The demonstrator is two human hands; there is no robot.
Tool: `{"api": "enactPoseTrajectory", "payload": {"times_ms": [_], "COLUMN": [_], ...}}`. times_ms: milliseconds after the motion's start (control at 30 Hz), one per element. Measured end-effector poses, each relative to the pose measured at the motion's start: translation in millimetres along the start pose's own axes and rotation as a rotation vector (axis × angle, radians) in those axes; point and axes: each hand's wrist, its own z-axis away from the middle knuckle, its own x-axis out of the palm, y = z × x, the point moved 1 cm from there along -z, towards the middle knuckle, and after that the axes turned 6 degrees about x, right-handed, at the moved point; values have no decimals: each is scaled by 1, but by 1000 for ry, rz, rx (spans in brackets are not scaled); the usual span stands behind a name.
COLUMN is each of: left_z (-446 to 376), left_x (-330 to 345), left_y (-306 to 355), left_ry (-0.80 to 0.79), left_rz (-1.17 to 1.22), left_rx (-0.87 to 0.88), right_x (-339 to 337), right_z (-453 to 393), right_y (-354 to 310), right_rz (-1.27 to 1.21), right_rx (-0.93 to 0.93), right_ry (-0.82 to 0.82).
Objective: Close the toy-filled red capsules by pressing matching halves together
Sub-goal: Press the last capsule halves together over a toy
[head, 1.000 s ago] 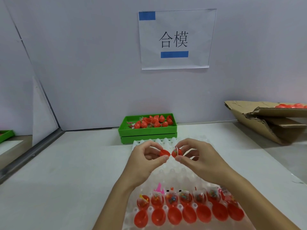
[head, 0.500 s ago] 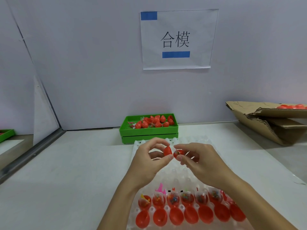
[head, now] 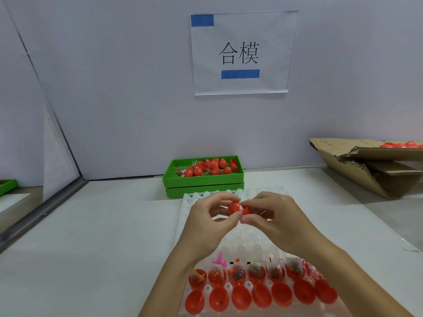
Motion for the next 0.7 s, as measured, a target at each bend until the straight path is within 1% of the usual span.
{"api": "enactPoseTrajectory", "payload": {"times_ms": [67, 167, 367, 600, 700], "left_z": [0, 0, -1, 0, 0], "left_x": [1, 1, -2, 1, 1], "left_y": [1, 1, 2, 3, 4], "left_ry": [7, 10, 22, -43, -24], "left_rz": [-1, -7, 41, -6, -30], "left_rx": [6, 13, 18, 33, 30], "right_x": [0, 1, 0, 1, -1], "right_z": [1, 0, 0, 1, 1], "right_y": [0, 1, -1, -2, -1], "right_rz": [-83, -134, -324, -334, -330], "right_rx": [18, 91, 260, 293, 281], "right_ry": [28, 72, 82, 86, 67]}}
